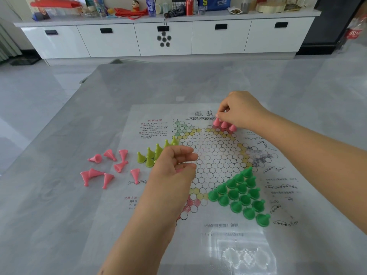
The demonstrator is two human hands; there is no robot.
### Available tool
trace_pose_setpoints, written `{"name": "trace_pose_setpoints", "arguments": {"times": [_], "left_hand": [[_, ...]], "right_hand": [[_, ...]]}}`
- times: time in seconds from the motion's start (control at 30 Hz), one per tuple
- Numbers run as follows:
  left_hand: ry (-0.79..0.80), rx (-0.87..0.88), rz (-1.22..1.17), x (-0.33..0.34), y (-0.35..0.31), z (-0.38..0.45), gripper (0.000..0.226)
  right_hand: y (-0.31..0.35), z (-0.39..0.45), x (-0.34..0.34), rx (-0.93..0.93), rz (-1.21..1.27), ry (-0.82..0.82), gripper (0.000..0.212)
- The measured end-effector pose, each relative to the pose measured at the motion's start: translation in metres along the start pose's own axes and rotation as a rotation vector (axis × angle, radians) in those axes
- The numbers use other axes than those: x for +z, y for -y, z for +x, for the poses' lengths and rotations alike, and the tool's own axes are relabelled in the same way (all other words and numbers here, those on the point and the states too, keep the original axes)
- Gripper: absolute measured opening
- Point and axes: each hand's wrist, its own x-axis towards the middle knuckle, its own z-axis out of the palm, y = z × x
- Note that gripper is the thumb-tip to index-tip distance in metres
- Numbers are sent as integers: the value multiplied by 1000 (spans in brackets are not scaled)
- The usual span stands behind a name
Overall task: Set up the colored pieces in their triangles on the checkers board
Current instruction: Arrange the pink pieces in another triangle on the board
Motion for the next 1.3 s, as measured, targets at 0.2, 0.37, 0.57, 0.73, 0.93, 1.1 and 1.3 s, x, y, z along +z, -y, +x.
{"name": "trace_pose_setpoints", "arguments": {"times": [0.2, 0.37, 0.57, 0.73, 0.93, 1.1, 1.3], "left_hand": [[19, 6, -19, 0, -1, 0, 29], [88, 11, -104, -4, -1, 0, 30], [61, 218, 210, -1, 4, -3, 60], [81, 397, 439, 4, 7, -4, 85], [67, 414, 449, -1, 11, -2, 86], [23, 454, 475, -9, 11, -2, 72], [-20, 471, 309, -25, 2, -9, 56]], "right_hand": [[2, -5, -3, -45, 18, 8, 19], [18, -26, -13, -197, 8, -144, 19], [50, -78, -18, -468, 125, 281, 12], [55, -92, -14, -545, 87, 425, 14], [57, -96, -18, -573, 75, 485, 14], [64, -100, -10, -604, 44, 447, 11], [69, -100, -14, -564, 250, 445, 17]]}}
